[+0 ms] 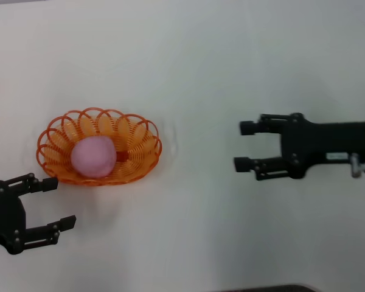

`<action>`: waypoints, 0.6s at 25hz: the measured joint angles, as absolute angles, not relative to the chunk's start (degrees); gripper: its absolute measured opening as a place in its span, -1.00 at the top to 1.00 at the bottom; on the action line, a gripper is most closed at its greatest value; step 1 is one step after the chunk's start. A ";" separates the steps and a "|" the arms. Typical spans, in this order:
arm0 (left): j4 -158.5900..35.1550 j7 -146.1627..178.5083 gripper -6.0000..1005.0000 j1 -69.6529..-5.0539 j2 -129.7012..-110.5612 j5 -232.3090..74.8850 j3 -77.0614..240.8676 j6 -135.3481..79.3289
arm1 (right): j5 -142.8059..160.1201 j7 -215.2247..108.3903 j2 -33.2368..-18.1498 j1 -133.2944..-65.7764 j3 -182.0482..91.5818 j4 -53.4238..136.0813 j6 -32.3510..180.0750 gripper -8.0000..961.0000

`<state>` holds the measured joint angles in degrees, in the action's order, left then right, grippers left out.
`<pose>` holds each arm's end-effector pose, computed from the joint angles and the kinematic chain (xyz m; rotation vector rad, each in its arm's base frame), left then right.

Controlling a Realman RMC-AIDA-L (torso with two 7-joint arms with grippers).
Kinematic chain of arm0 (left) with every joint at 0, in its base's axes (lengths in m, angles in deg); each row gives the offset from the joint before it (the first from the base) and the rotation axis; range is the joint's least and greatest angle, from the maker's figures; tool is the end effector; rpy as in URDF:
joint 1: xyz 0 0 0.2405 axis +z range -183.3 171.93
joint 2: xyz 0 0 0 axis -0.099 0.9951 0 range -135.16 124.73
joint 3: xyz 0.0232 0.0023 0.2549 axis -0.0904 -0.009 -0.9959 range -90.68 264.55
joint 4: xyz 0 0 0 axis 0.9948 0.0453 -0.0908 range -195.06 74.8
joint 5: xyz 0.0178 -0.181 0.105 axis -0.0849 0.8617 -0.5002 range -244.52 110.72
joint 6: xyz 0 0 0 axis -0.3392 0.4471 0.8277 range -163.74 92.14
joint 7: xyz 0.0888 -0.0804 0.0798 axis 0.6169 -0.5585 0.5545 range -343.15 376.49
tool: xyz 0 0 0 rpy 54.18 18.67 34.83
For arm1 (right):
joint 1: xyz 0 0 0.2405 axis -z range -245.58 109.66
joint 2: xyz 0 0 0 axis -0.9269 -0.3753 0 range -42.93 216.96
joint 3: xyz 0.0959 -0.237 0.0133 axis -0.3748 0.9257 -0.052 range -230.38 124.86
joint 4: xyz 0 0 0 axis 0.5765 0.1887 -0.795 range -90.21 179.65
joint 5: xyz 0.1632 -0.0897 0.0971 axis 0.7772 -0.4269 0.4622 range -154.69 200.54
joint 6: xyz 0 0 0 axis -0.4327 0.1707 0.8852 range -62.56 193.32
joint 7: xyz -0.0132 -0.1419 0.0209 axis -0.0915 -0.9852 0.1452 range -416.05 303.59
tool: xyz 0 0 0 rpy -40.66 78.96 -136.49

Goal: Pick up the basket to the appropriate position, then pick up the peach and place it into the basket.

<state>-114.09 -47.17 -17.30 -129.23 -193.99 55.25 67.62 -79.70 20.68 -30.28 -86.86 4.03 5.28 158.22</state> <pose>-0.3299 0.2148 0.0180 -2.7702 -0.4872 -0.4840 0.2845 0.2711 -0.0114 -2.8350 0.6490 0.7439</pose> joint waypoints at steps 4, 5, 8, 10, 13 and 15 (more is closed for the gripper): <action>-114.08 -47.28 -0.56 -17.28 -129.23 -193.99 55.22 67.88 | -79.83 13.86 -30.72 -83.68 2.86 6.22 156.87 -0.79; -114.03 -47.32 -0.56 -17.23 -129.23 -193.99 55.21 67.94 | -80.04 12.42 -30.73 -83.32 2.79 6.90 156.23 -0.79; -113.63 -47.34 -0.56 -17.19 -129.23 -194.08 55.20 67.98 | -82.20 9.06 -30.70 -83.07 1.86 9.51 154.42 -0.79; -113.42 -47.35 -0.56 -17.18 -129.23 -194.20 55.20 68.00 | -83.48 7.98 -30.73 -83.16 1.03 10.57 153.48 -0.79; -113.39 -47.40 -0.56 -17.12 -129.23 -194.19 55.20 68.15 | -84.45 6.78 -30.98 -83.26 0.45 11.27 152.67 -0.79; -113.39 -47.43 -0.56 -17.11 -129.22 -194.28 55.21 68.44 | -84.78 6.35 -31.10 -83.29 0.44 11.36 152.56 -0.79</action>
